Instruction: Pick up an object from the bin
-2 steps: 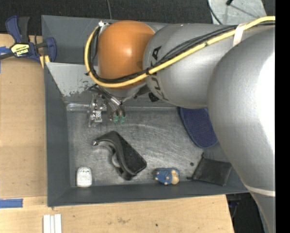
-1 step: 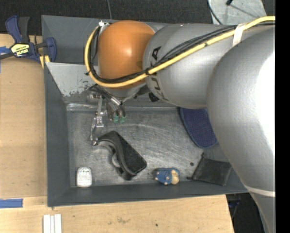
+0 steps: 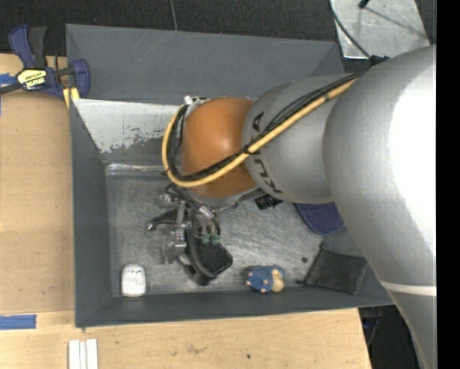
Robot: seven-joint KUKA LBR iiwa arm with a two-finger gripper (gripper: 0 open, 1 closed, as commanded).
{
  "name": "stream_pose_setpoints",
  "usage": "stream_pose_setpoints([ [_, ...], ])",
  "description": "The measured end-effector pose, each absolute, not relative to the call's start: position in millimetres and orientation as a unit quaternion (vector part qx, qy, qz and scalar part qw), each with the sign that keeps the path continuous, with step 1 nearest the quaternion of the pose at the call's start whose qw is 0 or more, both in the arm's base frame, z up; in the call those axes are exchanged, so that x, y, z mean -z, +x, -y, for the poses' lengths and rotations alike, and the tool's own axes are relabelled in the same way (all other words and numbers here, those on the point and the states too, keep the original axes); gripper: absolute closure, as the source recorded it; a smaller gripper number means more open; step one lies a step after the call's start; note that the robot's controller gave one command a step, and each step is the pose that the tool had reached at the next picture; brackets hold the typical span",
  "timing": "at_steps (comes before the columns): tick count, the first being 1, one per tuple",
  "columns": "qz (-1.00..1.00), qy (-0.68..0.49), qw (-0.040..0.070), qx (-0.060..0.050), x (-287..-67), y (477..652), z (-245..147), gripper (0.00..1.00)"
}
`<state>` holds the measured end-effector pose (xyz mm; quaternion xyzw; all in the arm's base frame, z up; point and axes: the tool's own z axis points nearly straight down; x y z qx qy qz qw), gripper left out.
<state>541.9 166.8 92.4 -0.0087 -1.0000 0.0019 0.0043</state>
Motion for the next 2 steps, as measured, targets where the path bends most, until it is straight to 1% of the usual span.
stream_pose_setpoints([
  [1,0.992,0.125,-0.004,0.004,-74.0,545.8,-144.0,0.0],
  [2,0.992,0.124,-0.012,0.004,-77.5,550.3,-144.2,1.0],
])
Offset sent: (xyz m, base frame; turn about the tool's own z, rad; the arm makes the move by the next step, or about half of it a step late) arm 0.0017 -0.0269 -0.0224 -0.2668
